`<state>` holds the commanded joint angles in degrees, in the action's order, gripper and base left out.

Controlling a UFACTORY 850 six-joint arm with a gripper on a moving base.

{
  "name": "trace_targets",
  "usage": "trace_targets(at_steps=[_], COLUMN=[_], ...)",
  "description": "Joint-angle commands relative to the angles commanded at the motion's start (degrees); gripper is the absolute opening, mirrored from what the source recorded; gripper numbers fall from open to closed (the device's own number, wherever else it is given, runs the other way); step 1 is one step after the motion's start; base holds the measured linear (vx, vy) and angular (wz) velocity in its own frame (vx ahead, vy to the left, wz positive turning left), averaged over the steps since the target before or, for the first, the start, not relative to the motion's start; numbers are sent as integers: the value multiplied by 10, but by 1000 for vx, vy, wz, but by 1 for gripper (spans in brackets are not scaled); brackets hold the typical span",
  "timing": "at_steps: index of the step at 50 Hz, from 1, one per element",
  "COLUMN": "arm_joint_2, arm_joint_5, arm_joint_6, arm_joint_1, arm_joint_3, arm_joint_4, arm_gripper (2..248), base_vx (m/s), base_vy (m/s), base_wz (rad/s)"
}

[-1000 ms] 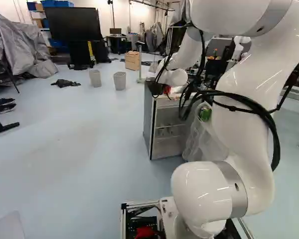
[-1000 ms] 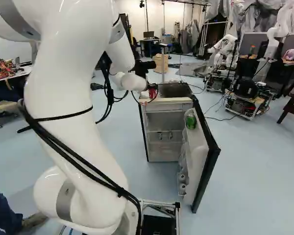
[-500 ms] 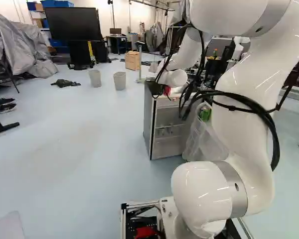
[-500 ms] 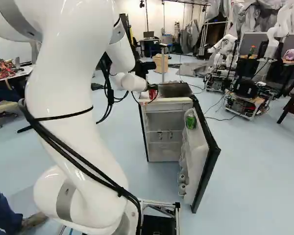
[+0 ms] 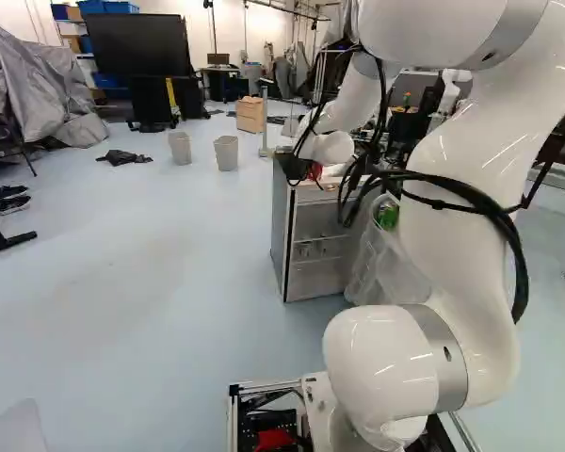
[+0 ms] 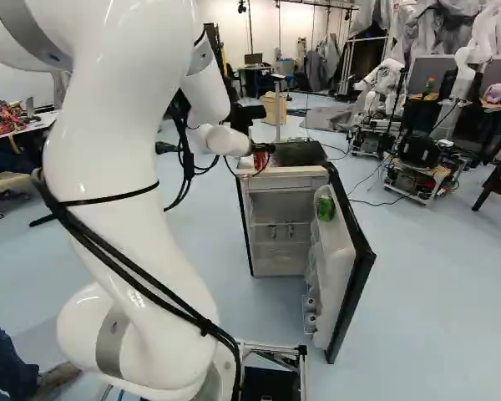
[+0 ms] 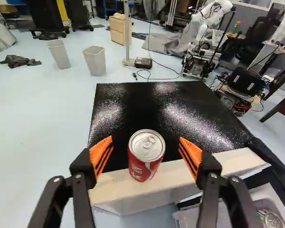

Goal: Grab a drink from the fridge

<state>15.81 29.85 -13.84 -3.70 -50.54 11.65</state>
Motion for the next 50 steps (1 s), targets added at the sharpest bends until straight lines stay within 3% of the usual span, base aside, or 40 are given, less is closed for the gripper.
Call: trace_targets(at_steps=[1,5,6,23,50], arm_joint_2=[-1,-6,-8,-50,-89], arm_joint_5=[0,0,0,0,0], arm_joint_6=[0,0,0,0,0], arm_joint_1=[0,0,0,-6,-51], arm_joint_3=[1,8,10,57,97], arm_joint_4=[0,0,0,0,2], arm_gripper=[206,206,242,247,247], base_vx=[0,0,0,0,0], base_vy=[0,0,0,0,0], base_wz=[0,0,0,0,0])
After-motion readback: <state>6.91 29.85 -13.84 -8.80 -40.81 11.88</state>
